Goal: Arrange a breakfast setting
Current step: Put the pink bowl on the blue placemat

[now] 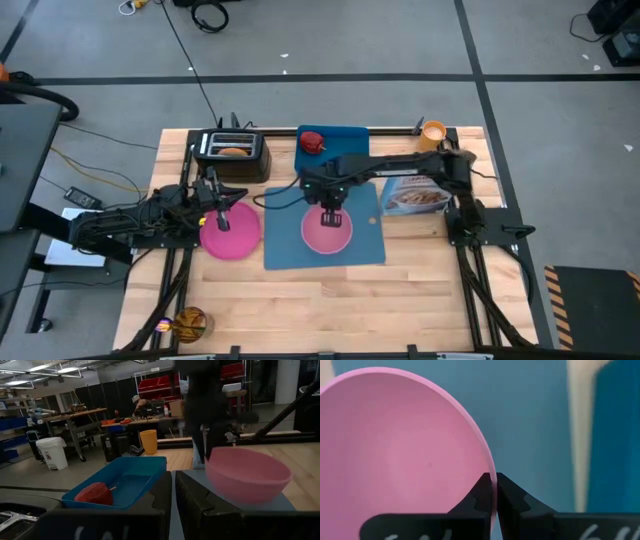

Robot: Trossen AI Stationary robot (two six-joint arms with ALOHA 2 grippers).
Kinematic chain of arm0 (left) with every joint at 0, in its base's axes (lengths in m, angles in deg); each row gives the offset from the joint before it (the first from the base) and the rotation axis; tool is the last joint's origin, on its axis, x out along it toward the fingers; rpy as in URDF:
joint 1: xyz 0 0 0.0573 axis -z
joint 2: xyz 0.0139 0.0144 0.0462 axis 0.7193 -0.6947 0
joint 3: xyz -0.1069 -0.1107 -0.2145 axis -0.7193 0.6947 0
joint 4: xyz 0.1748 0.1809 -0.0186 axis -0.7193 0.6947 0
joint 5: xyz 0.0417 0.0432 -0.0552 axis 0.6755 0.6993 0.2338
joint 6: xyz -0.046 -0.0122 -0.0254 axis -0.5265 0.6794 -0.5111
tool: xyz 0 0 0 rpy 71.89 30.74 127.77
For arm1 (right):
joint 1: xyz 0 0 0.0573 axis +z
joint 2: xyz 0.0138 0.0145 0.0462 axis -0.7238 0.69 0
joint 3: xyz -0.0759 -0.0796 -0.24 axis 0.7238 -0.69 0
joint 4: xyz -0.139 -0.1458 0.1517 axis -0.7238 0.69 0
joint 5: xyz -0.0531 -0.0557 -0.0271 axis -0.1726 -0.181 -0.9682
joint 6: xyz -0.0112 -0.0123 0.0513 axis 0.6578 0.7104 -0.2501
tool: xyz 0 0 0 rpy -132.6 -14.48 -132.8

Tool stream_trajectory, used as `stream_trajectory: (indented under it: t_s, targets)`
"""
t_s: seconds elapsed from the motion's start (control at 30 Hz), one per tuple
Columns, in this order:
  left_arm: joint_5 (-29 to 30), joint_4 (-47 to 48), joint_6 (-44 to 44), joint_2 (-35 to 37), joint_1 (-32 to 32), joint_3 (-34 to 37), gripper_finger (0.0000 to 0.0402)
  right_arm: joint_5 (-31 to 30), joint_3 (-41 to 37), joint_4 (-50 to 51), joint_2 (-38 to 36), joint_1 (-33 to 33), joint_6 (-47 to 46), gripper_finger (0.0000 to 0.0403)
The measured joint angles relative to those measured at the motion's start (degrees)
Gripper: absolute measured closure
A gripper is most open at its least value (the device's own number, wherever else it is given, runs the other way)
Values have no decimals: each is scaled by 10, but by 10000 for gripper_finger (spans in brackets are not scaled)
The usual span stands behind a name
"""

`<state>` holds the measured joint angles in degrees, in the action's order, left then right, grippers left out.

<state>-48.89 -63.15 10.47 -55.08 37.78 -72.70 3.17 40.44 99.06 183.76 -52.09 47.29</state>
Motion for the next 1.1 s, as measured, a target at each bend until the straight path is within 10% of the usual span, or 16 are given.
stream_trajectory:
  t_s: [1.1]
  targets:
    - [0,-2,0,0,0,0,370,-32,-1,-47,31,-20,-10,336]
